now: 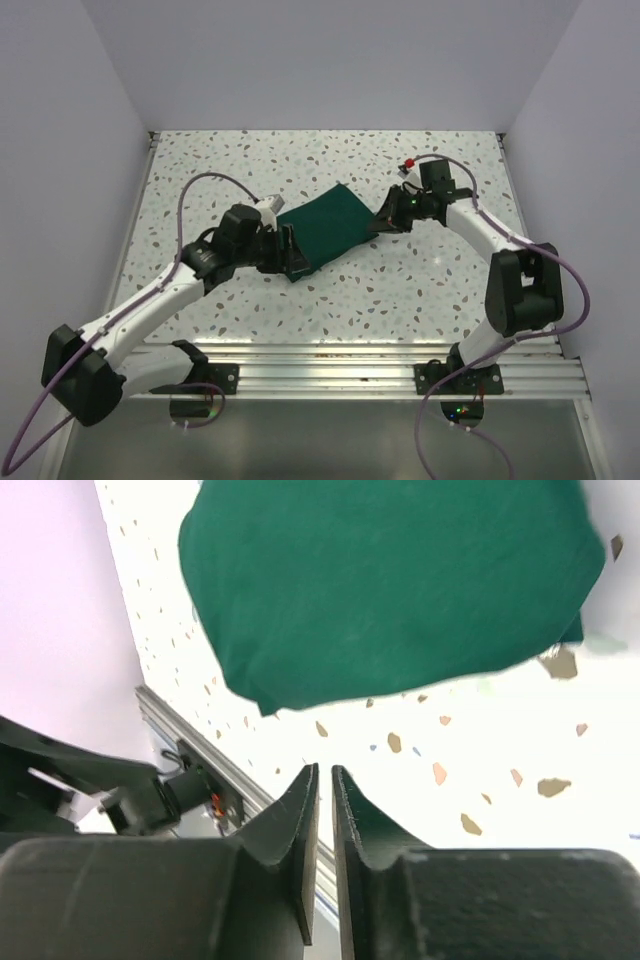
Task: Prepare the surgical pack
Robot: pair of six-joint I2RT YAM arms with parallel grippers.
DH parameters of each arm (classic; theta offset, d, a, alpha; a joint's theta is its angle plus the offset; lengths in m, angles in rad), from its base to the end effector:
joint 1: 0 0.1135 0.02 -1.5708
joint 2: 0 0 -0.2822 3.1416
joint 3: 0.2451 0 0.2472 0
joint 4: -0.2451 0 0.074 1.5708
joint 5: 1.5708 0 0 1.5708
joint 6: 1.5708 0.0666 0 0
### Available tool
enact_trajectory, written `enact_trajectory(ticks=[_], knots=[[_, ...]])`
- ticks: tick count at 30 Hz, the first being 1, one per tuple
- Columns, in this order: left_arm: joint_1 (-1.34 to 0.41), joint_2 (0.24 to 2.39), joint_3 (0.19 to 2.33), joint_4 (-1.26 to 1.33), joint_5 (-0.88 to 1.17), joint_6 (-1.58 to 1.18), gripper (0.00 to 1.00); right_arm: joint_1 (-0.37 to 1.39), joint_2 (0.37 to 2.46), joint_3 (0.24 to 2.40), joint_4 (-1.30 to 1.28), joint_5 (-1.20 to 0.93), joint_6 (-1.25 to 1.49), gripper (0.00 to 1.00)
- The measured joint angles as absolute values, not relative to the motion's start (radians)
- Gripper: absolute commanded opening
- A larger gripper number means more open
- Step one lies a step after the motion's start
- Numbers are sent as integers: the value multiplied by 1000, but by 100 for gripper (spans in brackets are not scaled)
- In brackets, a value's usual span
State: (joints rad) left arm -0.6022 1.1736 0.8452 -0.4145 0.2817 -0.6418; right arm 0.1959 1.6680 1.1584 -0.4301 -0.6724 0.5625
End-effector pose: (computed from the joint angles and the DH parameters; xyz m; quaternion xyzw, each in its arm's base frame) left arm 0.2028 -0.1619 0.2598 0.0385 0.9074 -0.3365 0.2488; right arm 0.3454 0.1108 0.2279 0.0629 0.9010 0.3998 0.1561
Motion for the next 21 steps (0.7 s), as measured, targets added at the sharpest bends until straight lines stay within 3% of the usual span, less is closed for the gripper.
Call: enact_trajectory(ticks=[1, 2, 3, 7, 8, 11, 12, 21], knots=[[-602, 1133, 845, -412, 271, -654, 65, 196, 1645, 1155, -438, -670, 554, 16], [-602, 1100, 845, -411, 258, -668, 72, 196, 1620, 1149, -449, -669, 545, 19], [-602, 1077, 845, -411, 247, -675, 99, 196, 1600, 1138, -452, -667, 537, 21], [-599, 1050, 849, -410, 203, -712, 100, 196, 1570, 1058, -460, -659, 522, 37], [-598, 1052, 849, -410, 194, -718, 100, 196, 1570, 1036, -463, -649, 522, 50], [-593, 1052, 849, -411, 173, -735, 100, 196, 1570, 991, -483, -627, 522, 77], [-592, 1052, 849, -411, 170, -742, 100, 196, 1569, 981, -492, -614, 521, 98], [-589, 962, 725, -335, 180, -841, 100, 195, 1499, 917, -470, -626, 540, 99]])
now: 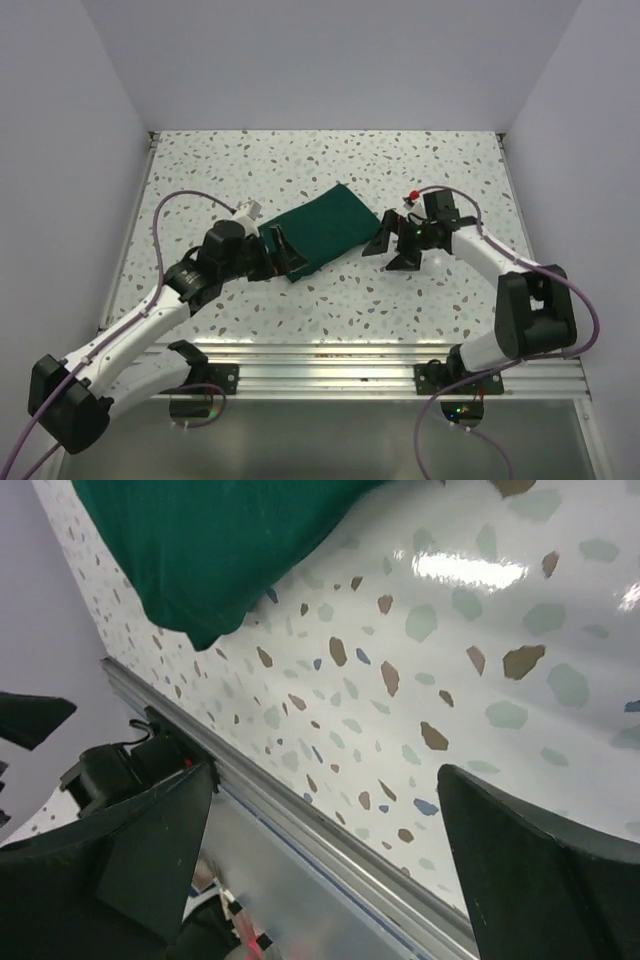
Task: Prepare the surgical pack
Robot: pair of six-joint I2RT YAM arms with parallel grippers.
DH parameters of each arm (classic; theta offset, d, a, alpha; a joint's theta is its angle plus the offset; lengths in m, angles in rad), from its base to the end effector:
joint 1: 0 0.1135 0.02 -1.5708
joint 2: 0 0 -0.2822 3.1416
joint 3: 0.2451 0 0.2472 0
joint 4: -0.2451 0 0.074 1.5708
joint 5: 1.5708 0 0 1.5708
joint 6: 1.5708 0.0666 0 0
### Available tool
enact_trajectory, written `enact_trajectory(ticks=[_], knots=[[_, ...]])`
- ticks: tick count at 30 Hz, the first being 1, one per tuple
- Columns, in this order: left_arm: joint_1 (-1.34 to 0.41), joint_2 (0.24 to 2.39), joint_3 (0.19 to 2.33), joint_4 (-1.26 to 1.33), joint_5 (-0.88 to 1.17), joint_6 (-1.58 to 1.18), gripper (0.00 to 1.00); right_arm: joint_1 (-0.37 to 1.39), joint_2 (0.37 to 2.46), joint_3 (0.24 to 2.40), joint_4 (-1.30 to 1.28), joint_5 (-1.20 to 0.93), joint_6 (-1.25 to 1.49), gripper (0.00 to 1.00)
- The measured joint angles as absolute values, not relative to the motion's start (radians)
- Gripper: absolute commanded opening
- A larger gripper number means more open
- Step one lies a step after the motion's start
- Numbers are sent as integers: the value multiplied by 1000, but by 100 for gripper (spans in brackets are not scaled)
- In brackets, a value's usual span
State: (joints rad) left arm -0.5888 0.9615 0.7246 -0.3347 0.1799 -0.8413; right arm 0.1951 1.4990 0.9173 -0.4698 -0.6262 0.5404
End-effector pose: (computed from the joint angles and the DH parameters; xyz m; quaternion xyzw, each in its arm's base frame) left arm 0.1789 -0.1338 0.2715 -0.0674 0.8727 -0.3724 0.3086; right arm 0.2834 0.0958 0.2022 0.0801 0.9194 0.3656 0.1209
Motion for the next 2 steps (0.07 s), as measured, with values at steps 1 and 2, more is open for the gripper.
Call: enact_trajectory(ticks=[1, 2], knots=[[-589, 948, 704, -324, 185, -858, 100, 195, 1485, 887, -442, -648, 553, 99], [-589, 934, 680, -305, 189, -876, 100, 195, 1475, 866, -430, -664, 562, 99]])
